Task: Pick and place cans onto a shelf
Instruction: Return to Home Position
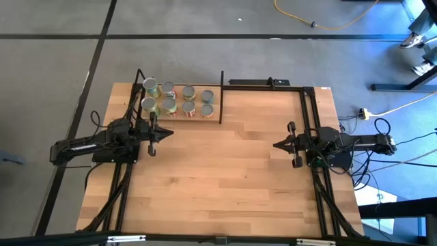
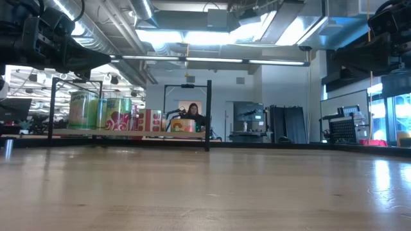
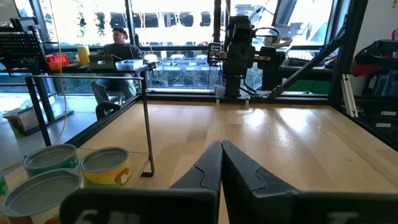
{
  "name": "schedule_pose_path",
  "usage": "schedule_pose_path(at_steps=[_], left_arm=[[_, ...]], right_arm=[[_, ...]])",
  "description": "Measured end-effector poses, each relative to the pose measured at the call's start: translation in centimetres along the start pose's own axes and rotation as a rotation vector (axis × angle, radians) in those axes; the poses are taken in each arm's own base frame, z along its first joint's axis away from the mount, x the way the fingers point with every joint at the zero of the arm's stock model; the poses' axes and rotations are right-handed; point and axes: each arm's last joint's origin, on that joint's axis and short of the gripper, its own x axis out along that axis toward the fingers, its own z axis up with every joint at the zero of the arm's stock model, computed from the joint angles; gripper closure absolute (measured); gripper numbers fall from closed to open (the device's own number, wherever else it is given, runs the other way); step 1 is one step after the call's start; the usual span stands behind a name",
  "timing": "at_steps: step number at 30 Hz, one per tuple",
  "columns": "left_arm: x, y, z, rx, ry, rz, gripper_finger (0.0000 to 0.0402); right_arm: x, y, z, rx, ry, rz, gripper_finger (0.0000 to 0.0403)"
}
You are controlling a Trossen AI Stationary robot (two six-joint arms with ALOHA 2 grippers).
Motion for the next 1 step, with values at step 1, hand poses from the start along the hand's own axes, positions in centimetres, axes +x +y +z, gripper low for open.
schedule_pose_path(at_steps=[1], left_arm=[[0.00, 0.00, 0.00, 0.000, 0.000, 0.000, 0.0401]], right_arm=[[0.00, 0.00, -0.01, 0.000, 0.000, 0.000, 0.0393]])
